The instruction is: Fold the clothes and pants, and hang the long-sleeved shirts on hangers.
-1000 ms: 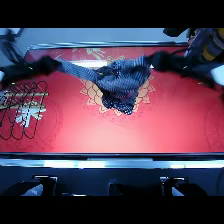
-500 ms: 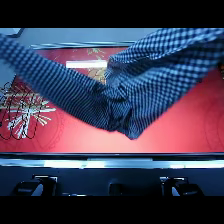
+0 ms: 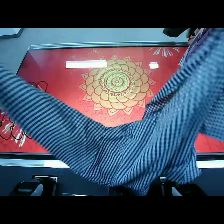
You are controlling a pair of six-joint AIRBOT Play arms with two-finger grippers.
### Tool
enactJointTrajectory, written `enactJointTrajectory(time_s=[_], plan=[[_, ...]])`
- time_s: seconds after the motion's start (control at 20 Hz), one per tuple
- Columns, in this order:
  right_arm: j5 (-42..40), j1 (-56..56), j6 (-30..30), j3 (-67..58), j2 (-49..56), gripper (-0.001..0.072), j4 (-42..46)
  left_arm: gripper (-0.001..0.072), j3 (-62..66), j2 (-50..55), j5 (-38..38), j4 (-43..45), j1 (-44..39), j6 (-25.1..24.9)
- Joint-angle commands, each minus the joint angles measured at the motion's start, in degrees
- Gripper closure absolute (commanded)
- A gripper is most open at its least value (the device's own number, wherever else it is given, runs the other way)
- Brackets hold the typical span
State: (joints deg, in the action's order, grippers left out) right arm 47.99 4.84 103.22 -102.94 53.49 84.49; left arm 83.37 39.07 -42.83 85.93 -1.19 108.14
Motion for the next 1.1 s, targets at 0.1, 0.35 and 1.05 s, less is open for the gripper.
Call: enactJointTrajectory(time_s=[0.1, 0.35, 1.05], plan=[[-17.84, -0.04, 14.23, -0.13, 23.28, 0.0680, 4.74, 0.0691, -2.99, 19.50, 12.55, 2.19, 0.02, 1.20], [-3.39, -0.04, 17.53, -0.13, 40.87, 0.0678, 3.13, 0.0690, -3.02, 37.68, 8.26, 1.25, 0.02, 1.42], [33.68, -20.11, -11.96, 6.32, 22.60, 0.0208, -0.46, 0.0690, -3.04, 42.34, -14.47, -4.59, 5.16, 1.36]])
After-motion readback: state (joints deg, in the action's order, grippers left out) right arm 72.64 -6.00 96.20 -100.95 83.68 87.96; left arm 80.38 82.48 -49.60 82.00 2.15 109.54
